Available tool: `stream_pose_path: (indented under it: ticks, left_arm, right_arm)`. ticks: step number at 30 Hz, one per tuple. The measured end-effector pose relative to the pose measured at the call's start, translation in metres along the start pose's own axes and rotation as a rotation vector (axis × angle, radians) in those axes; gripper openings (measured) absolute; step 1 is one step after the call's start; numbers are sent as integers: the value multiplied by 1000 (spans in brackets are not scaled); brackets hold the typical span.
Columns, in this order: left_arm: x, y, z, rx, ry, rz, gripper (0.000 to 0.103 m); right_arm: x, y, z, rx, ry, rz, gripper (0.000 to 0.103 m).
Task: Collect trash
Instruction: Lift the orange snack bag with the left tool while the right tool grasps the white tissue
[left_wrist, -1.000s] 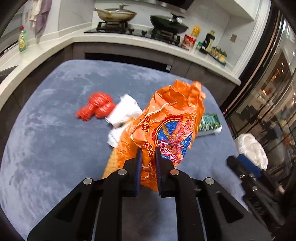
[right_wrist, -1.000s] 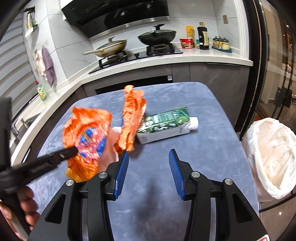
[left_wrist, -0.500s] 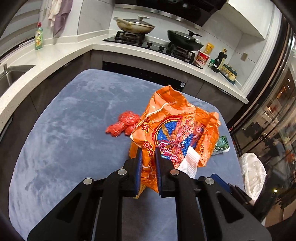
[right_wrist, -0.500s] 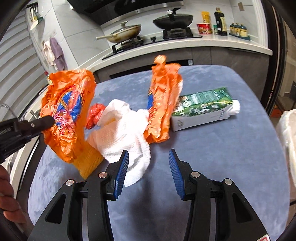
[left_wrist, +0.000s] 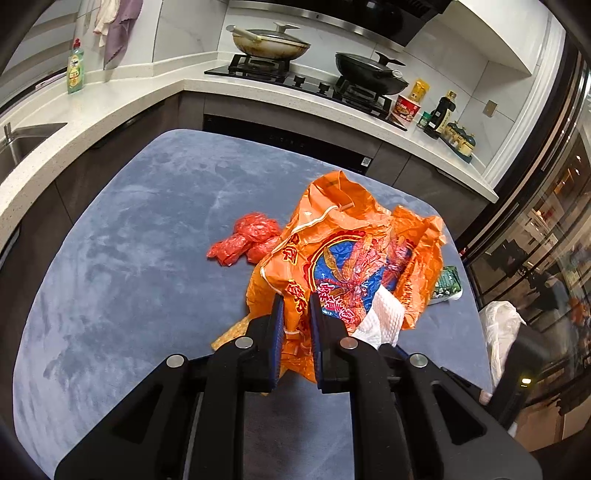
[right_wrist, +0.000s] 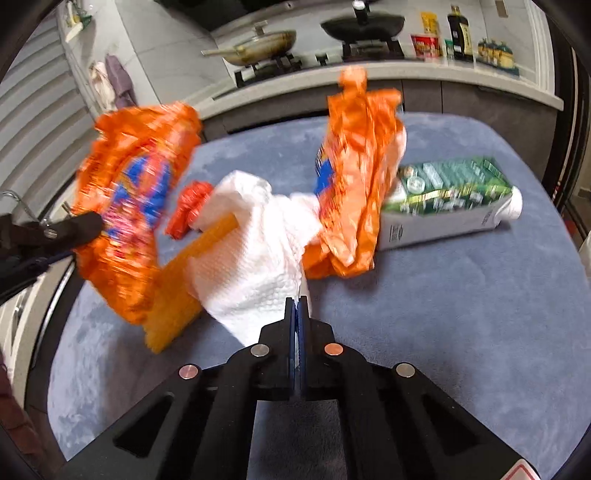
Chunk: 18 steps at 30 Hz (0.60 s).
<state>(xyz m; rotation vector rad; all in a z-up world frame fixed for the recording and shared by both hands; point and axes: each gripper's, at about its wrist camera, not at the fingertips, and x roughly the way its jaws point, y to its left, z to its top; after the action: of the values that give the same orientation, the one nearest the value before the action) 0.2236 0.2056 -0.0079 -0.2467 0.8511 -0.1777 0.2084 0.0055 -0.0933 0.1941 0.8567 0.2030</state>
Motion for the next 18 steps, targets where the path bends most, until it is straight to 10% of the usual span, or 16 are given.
stream_pose_path:
  ticks: [18]
  left_arm:
    - [-72, -95, 16, 122, -140, -124, 13]
  right_arm:
    - [-183, -30, 55, 8, -377, -10, 1]
